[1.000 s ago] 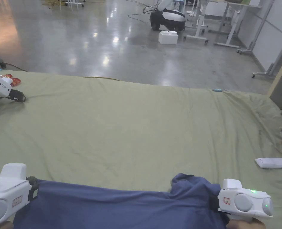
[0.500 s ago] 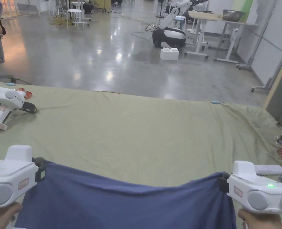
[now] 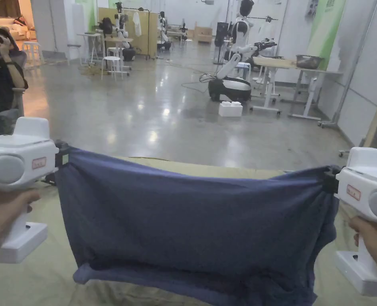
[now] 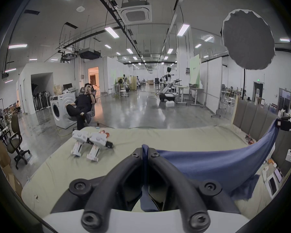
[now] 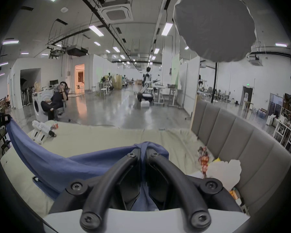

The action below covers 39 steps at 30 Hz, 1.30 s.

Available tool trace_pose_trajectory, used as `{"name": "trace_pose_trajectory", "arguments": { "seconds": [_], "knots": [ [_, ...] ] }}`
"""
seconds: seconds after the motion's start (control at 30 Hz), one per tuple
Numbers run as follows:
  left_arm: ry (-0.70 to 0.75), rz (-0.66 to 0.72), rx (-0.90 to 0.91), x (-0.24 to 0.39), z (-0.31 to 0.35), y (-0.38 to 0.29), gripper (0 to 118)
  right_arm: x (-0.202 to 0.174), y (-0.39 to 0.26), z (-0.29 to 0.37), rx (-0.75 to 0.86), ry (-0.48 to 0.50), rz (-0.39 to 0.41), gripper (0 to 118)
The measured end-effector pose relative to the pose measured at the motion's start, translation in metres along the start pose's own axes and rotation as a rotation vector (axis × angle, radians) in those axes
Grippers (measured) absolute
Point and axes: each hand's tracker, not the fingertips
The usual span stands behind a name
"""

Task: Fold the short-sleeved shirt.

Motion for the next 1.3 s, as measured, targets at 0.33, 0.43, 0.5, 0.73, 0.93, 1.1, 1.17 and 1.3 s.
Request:
{"name": "trace_pose_trajectory", "arguments": {
  "seconds": [0.33,0.43,0.5,0.73,0.93,1.1,1.17,1.3],
  "knots": [
    [0.036,0.009,0.060,-0.012,-0.048,0.107,1,-0.004,0.127,-0.036,0.086,-0.043,0.032,4],
    [0.046,0.022,0.095,-0.013,-0.053,0.136,1,-0.007,0.160,-0.039,0.122,-0.058,0.060,4],
    [0.058,0.009,0.125,-0.011,-0.055,0.152,1,-0.004,0.174,-0.043,0.140,-0.063,0.062,4],
    [0.067,0.016,0.159,-0.007,-0.061,0.179,1,0.002,0.186,-0.049,0.172,-0.079,0.075,4],
    [0.063,-0.028,0.157,-0.001,-0.063,0.153,1,0.002,0.149,-0.046,0.146,-0.099,0.101,4],
    [0.053,-0.057,0.105,0.001,-0.062,0.092,1,-0.001,0.092,-0.035,0.096,-0.089,0.113,4],
    [0.045,-0.037,0.065,-0.001,-0.060,0.062,1,-0.004,0.065,-0.027,0.066,-0.082,0.139,4],
    [0.030,-0.029,0.012,-0.002,-0.043,0.002,1,-0.001,0.016,-0.017,0.020,-0.069,0.141,4]
  ]
}}
